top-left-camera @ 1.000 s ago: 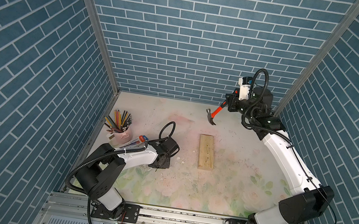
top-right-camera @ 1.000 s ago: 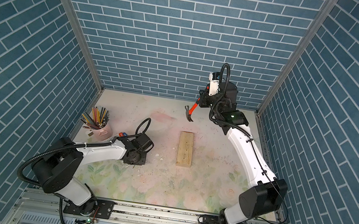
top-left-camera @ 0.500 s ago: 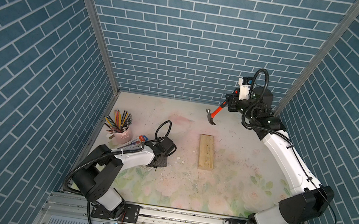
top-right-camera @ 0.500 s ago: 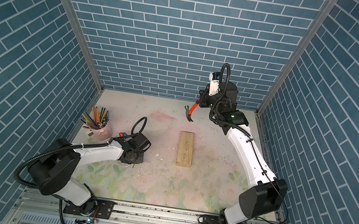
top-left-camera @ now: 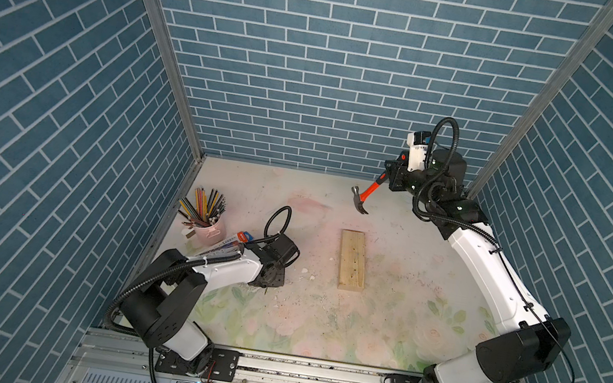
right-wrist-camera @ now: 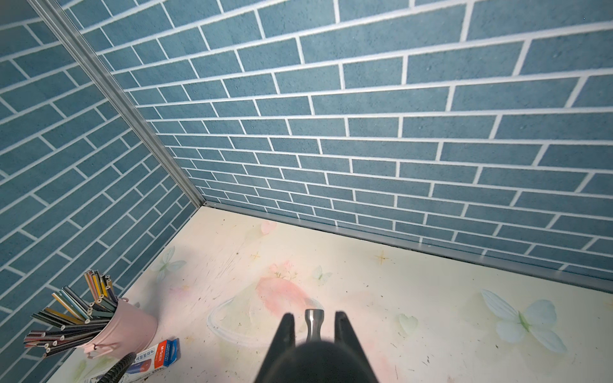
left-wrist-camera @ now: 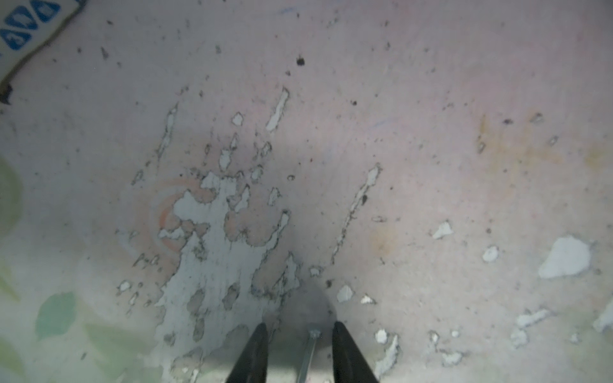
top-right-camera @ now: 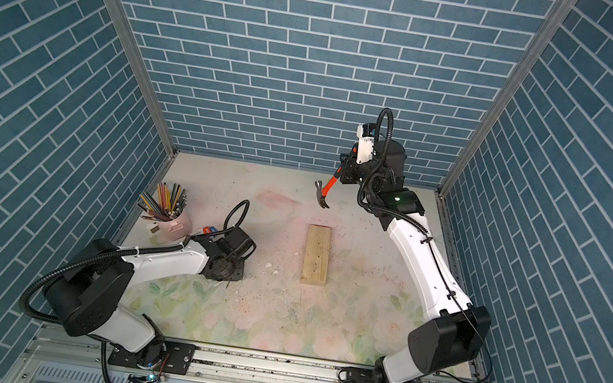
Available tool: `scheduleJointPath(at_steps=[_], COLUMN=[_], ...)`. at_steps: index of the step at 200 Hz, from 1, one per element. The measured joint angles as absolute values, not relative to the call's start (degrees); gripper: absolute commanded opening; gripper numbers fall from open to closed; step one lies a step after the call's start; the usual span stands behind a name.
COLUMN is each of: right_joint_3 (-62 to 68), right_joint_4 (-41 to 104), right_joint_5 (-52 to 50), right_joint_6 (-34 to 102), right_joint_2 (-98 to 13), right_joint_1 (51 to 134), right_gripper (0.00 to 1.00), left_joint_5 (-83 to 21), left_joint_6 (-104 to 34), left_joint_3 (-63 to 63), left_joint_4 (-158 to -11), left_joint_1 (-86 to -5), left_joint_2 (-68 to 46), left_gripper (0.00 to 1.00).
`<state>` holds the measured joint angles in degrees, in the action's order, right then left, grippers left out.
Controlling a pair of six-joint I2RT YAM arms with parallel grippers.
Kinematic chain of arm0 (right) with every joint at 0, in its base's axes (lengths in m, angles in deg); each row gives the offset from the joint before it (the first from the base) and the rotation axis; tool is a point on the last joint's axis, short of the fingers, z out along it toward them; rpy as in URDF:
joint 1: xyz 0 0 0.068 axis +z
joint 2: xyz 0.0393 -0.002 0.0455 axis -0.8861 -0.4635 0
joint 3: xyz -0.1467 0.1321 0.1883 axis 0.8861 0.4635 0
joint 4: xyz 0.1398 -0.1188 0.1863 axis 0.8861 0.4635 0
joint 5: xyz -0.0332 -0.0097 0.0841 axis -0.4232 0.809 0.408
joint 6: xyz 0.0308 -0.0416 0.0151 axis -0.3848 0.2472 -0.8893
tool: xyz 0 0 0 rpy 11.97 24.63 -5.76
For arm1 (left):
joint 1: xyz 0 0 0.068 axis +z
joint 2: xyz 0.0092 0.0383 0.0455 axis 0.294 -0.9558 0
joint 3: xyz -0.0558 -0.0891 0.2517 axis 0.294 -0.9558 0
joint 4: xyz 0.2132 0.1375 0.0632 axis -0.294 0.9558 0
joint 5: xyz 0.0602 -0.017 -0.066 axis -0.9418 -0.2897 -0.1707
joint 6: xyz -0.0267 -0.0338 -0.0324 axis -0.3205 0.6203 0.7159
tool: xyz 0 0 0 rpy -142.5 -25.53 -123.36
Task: Use a claw hammer to pull out a nail
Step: Place the nail at the center of the board, then remove the nail from the mounting plate.
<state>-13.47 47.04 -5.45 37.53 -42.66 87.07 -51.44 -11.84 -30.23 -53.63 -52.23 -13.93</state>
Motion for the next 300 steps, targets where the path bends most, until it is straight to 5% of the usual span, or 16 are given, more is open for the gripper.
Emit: scheduleJointPath(at_steps=[54, 124, 224, 300], right_joint_3=[-13.45, -11.07, -8.95, 2.94], right_joint_4=[47.04, 47.30, 46.49, 41.42], right_joint_5=[-5.36, -5.62, -6.89, -11.89], right_joint_6=[37.53, 37.51, 37.47, 35.35], right_joint_2=[-42.64, -41.65, -39.75, -32.19], right_joint_1=[87.07, 87.07, 87.07, 87.07], right_gripper=[0.00, 0.00, 0.00, 0.00], left_joint_5=[-46.89, -28.36, -10.28, -7.48], left_joint_6=[-15.25, -18.98, -14.83, -14.09], left_joint_3=[-26.56, -26.25, -26.25, -23.15], left_joint_4=[-53.65, -69.56, -93.08, -98.00], left_joint_1=[-51.79, -50.94, -51.20, -55.03], left_joint_2=[-10.34, -9.07, -19.46, -30.34], left_gripper=[0.62, 0.86, 0.87, 0.82])
